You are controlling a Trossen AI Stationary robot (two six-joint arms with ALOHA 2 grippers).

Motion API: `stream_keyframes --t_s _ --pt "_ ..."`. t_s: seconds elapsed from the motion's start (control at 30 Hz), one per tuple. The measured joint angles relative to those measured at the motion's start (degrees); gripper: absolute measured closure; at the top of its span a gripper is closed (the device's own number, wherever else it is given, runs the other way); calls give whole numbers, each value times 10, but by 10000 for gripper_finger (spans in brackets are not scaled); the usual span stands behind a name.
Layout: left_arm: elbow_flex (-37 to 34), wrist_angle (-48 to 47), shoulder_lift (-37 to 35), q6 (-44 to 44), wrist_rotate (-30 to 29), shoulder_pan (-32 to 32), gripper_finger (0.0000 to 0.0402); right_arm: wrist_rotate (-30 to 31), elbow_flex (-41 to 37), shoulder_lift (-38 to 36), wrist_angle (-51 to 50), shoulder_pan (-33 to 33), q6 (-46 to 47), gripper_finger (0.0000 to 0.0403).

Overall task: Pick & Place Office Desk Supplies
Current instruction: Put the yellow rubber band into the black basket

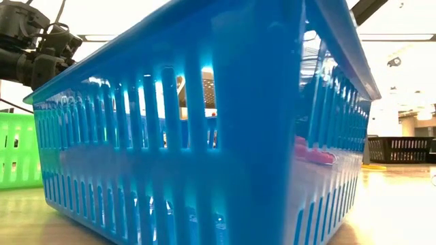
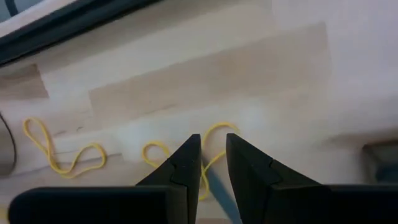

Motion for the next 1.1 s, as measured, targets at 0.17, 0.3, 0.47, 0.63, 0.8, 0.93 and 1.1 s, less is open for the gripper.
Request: stream_keyframes --t_s 0.17,0.3,0.47,0.63,0.8,0.93,1.1 --pt "0 0 0 0 0 0 284 0 -29 3 10 4 74 328" --pt "0 0 0 0 0 0 284 -2 -46 10 19 4 81 328" --pt "0 0 0 0 0 0 284 -22 -66 20 51 5 70 328" --pt "0 0 0 0 0 0 284 -26 -66 33 63 6 56 334" --pt "0 0 0 0 0 0 284 -26 -66 48 73 6 56 344" --pt "0 0 0 0 0 0 284 -24 -67 62 71 6 68 353" --pt "0 0 0 0 0 0 284 -25 -67 74 78 6 100 370"
